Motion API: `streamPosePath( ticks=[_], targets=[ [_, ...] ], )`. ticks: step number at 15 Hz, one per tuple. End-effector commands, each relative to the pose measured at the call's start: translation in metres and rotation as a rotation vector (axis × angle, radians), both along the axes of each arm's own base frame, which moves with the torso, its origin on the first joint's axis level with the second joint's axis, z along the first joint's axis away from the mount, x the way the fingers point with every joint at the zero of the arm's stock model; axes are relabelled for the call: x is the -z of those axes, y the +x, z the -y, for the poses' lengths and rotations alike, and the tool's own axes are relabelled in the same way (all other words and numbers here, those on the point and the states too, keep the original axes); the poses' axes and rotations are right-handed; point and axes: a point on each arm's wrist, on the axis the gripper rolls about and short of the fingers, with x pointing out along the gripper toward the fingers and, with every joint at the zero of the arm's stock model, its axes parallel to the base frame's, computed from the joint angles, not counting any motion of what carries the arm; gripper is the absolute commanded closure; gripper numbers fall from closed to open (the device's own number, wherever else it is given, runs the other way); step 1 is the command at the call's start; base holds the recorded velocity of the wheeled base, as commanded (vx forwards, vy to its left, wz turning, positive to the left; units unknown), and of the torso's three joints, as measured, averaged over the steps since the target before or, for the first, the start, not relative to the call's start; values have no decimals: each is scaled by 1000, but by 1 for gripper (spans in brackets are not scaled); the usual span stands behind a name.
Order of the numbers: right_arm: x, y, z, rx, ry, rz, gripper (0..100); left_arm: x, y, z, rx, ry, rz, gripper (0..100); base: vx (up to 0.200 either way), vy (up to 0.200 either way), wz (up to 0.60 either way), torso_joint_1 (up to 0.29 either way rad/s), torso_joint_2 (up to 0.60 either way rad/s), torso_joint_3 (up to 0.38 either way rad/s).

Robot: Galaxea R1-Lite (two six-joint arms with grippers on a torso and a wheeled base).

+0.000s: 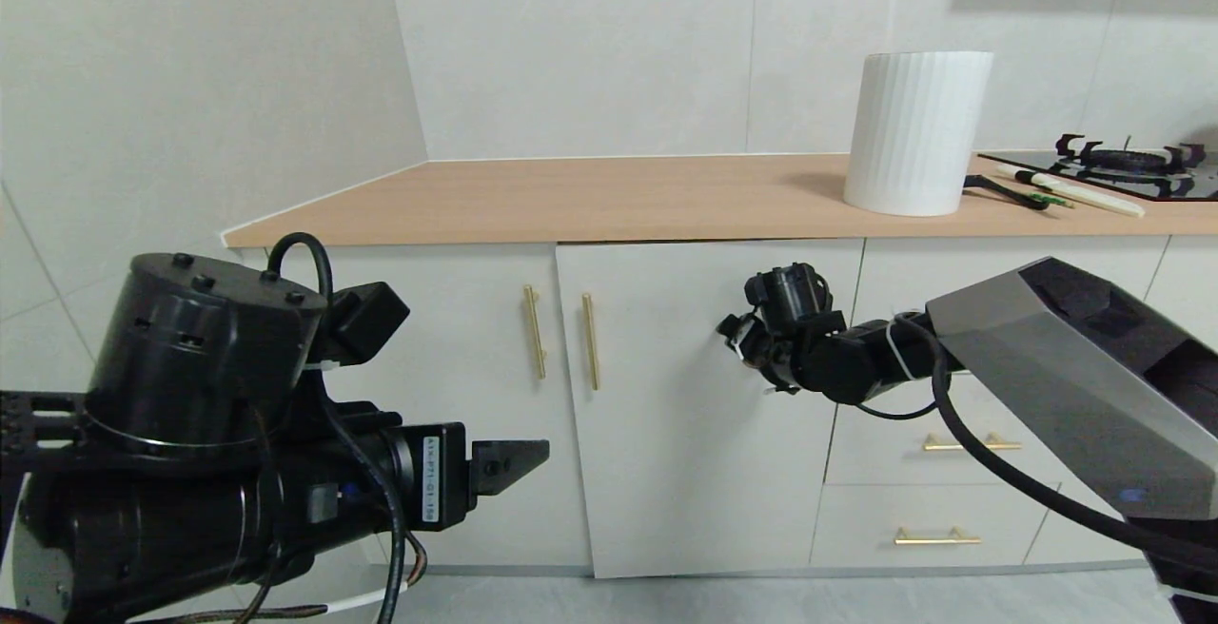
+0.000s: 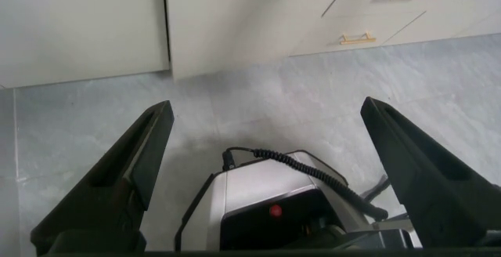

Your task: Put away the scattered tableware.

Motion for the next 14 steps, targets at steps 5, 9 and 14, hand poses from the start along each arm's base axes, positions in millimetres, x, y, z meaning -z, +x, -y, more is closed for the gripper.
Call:
streamPosePath(
  ticks=[5,9,14],
  targets=[
    [10,12,2,55,-14,13,0,0,0,0,-1,-1,3,0,0,0,0,0,0,0],
    [6,10,2,54,-14,17,0,0,0,0,-4,0,4,0,0,0,0,0,0,0],
    [-52,-41,-3,-63,25,31,0,-5,2,-1,-35,-13,50,0,0,0,0,0,0,0]
  ],
)
